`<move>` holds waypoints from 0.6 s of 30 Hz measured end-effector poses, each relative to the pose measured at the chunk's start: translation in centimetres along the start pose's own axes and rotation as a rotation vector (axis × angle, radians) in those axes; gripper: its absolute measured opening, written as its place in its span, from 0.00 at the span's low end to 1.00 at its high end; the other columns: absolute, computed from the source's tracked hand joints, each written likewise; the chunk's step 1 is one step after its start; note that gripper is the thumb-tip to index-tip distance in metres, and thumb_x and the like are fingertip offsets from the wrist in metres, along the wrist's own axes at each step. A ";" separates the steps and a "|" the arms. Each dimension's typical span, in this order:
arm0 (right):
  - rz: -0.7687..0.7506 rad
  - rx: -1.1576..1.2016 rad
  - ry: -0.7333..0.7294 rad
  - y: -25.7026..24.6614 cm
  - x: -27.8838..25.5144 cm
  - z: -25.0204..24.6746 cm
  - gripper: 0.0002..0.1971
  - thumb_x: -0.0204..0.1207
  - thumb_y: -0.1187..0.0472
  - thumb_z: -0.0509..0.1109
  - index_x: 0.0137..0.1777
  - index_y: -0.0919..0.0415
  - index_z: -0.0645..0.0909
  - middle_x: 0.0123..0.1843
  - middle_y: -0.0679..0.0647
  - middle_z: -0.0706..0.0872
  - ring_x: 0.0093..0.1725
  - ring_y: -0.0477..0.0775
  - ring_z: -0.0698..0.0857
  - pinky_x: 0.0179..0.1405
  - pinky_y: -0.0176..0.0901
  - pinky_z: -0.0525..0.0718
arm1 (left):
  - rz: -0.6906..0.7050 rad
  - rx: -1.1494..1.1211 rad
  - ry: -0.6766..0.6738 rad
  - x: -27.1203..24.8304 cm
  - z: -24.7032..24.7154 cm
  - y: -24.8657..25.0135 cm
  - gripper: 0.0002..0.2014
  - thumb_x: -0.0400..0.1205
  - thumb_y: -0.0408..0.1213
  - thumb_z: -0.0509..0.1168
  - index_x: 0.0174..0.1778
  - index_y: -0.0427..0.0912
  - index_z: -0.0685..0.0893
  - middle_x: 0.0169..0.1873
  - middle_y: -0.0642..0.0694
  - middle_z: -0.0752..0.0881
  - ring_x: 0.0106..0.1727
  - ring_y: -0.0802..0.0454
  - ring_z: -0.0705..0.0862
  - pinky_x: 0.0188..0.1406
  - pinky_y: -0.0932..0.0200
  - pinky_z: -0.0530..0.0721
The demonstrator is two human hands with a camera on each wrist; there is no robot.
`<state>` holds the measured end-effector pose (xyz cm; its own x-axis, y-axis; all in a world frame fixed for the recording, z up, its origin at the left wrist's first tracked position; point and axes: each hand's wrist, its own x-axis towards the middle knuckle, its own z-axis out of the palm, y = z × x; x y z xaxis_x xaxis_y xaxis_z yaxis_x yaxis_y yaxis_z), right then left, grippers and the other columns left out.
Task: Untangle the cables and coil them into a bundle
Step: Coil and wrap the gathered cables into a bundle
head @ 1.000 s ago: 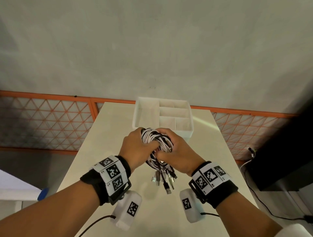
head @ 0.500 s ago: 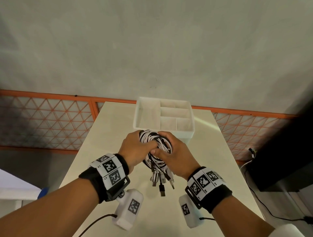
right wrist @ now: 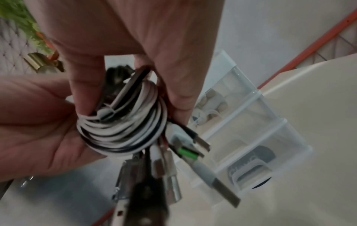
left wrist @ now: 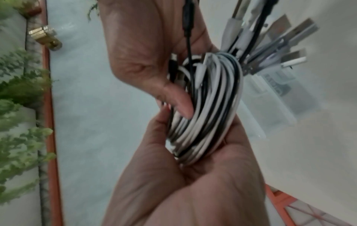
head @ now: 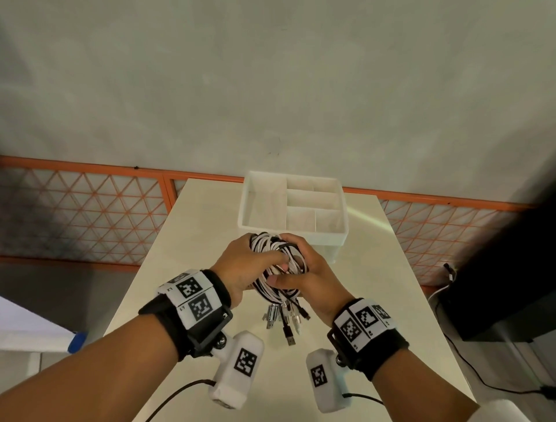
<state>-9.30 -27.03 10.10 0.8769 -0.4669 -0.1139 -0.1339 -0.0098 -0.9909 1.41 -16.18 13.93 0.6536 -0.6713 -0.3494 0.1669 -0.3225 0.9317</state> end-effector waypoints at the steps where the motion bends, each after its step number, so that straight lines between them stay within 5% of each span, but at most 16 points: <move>1: 0.017 0.047 -0.005 0.0 0.0 -0.2 0.36 0.64 0.72 0.82 0.69 0.43 0.80 0.62 0.56 0.90 0.63 0.55 0.89 0.62 0.52 0.88 | -0.010 -0.012 -0.073 -0.2 -0.2 0.1 0.15 0.71 0.31 0.77 0.54 0.41 0.89 0.48 0.38 0.93 0.53 0.40 0.92 0.56 0.40 0.89; 4: 0.034 0.074 -0.022 0.1 0.1 -0.3 0.36 0.65 0.73 0.81 0.71 0.46 0.78 0.62 0.60 0.90 0.62 0.59 0.90 0.59 0.52 0.89 | 0.017 -0.003 -0.170 -0.3 -0.7 0.1 0.15 0.75 0.29 0.76 0.57 0.40 0.88 0.51 0.37 0.93 0.56 0.38 0.91 0.59 0.38 0.88; 8: 0.024 -0.114 -0.011 0.5 0.4 0.2 0.54 0.60 0.61 0.88 0.82 0.39 0.60 0.68 0.51 0.86 0.69 0.50 0.86 0.67 0.48 0.86 | 0.134 0.094 -0.027 0.2 -0.4 -0.9 0.11 0.75 0.29 0.74 0.51 0.43 0.88 0.45 0.43 0.94 0.49 0.45 0.93 0.55 0.40 0.90; 11: 0.036 -0.319 0.022 0.8 0.4 1.2 0.66 0.51 0.50 0.92 0.83 0.32 0.50 0.66 0.43 0.87 0.65 0.43 0.86 0.65 0.44 0.86 | 0.152 0.228 0.088 0.5 0.4 -1.6 0.13 0.73 0.33 0.72 0.52 0.46 0.84 0.44 0.49 0.92 0.47 0.50 0.91 0.53 0.44 0.90; 15: -0.031 -0.451 0.140 1.0 -0.1 2.0 0.45 0.57 0.56 0.87 0.72 0.45 0.66 0.54 0.44 0.90 0.46 0.43 0.92 0.43 0.52 0.94 | 0.090 0.274 0.122 0.5 0.8 -1.5 0.12 0.72 0.34 0.71 0.49 0.49 0.80 0.45 0.49 0.88 0.47 0.51 0.87 0.48 0.50 0.89; 18: -0.079 -0.466 0.166 1.3 -0.2 2.3 0.51 0.58 0.56 0.85 0.77 0.38 0.59 0.58 0.46 0.88 0.52 0.48 0.90 0.47 0.46 0.93 | 0.081 0.247 0.099 0.7 0.7 -1.1 0.15 0.69 0.33 0.70 0.51 0.49 0.81 0.46 0.46 0.89 0.49 0.46 0.89 0.51 0.44 0.90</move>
<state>-8.53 -24.91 8.67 0.8124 -0.5830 0.0106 -0.2955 -0.4274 -0.8544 1.20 -16.79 12.63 0.7288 -0.6367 -0.2521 -0.0657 -0.4314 0.8998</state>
